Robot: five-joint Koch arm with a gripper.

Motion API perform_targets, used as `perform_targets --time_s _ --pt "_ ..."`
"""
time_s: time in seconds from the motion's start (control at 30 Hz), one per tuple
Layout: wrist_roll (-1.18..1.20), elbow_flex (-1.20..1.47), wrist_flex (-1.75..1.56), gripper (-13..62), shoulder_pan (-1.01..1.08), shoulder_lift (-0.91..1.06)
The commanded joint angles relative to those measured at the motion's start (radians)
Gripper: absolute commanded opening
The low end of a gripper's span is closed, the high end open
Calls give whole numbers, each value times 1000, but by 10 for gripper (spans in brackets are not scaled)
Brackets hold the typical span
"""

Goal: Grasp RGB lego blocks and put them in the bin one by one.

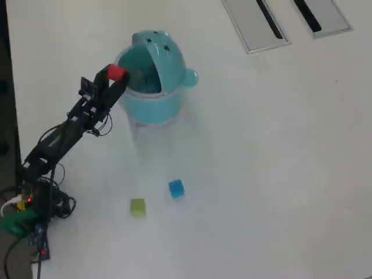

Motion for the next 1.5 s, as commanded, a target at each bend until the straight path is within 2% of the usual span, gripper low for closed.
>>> perform_targets --time_s 0.0,0.17,0.3,0.53,0.57,0.6,0.7,0.73,0.77,0.8,1.07,1.47 --pt "-6 -109 -57 62 -11 -12" --pt "-6 -221 -28 62 -31 -100" --pt "-8 -416 71 63 -51 -207" --pt "-18 -471 67 68 -43 -296" --pt "-46 -497 64 92 -38 -324" --pt "-75 -511 64 156 -25 -341" --pt "-92 -557 67 178 -2 -376" --pt "-104 -568 69 272 15 -383" --pt "-106 -568 75 330 18 -383" --pt "-126 -565 87 353 23 -383" --pt "-138 -505 176 310 29 -302" --pt "-140 -224 489 307 210 58"
